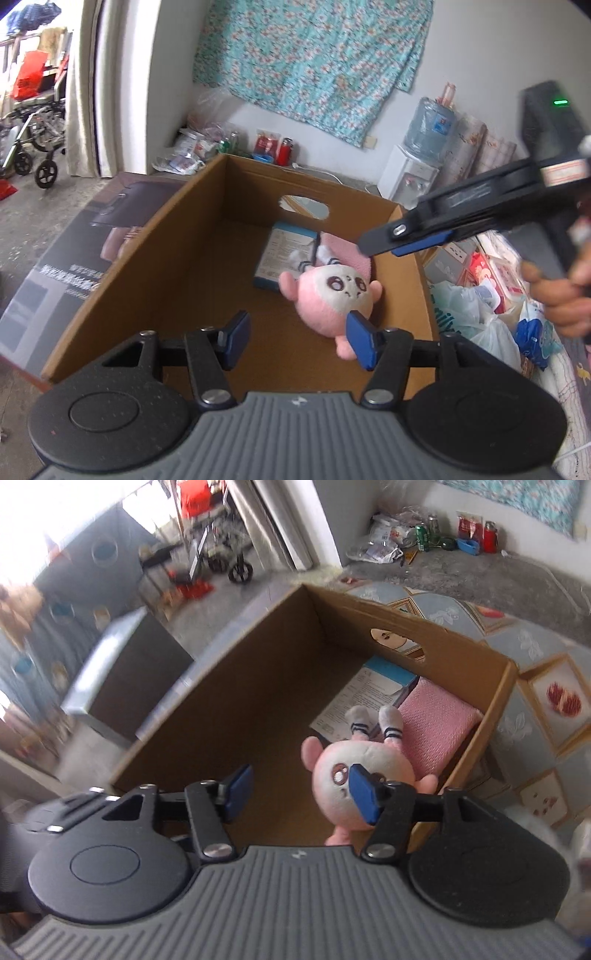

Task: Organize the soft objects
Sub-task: 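Carry the pink plush toy with the left gripper into the cardboard box and release, then move the left gripper back to the pile of packages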

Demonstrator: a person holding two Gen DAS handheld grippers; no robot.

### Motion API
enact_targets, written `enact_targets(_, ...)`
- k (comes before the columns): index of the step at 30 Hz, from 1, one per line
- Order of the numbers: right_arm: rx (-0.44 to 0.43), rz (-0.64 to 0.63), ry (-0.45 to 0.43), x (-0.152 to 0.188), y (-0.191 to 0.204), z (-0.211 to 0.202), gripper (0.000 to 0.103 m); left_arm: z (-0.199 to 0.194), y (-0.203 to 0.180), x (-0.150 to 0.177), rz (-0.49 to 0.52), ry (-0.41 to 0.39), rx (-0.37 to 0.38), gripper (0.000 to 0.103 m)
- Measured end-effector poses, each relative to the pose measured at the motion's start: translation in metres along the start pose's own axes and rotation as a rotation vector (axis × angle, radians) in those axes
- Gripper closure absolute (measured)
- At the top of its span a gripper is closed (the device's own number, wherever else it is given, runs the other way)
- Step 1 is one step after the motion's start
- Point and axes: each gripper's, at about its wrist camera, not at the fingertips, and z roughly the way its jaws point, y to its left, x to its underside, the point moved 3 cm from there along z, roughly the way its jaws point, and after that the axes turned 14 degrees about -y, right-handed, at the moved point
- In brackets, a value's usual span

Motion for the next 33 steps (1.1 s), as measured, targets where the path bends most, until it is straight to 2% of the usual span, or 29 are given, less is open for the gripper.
enact_targets(5,0.058,-0.183,0.149,-0.006,0.012,0.052,0.025,-0.030,0.028,0.003,-0.042,-0.022,-0.052,0.043)
enact_targets(7,0.105,-0.244,0.210,-0.005,0.014,0.070,0.022,-0.040,0.040,0.004,-0.054,-0.031,-0.075,0.043)
enact_targets(10,0.131,-0.328,0.308,0.003,0.016,0.093,0.018,-0.054,0.057,0.005,-0.073,-0.044,-0.107,0.042)
enact_targets(13,0.175,-0.406,0.381,0.016,0.016,0.109,0.017,-0.061,0.069,0.006,-0.095,-0.052,-0.126,0.042)
enact_targets(15,0.167,-0.399,0.384,0.021,0.016,0.111,0.019,-0.064,0.077,0.007,-0.110,-0.054,-0.135,0.042)
enact_targets(17,0.169,-0.396,0.367,0.020,0.018,0.107,0.025,-0.065,0.082,0.009,-0.122,-0.055,-0.140,0.042)
enact_targets(24,0.111,-0.181,0.259,0.000,0.006,0.073,0.028,-0.067,0.095,0.013,-0.151,-0.060,-0.133,0.042)
enact_targets(29,-0.008,0.133,0.093,-0.034,0.000,0.059,0.028,-0.070,0.103,0.015,-0.171,-0.068,-0.141,0.042)
enact_targets(33,-0.025,0.392,0.026,-0.048,-0.009,0.089,0.027,-0.073,0.111,0.016,-0.194,-0.070,-0.160,0.042)
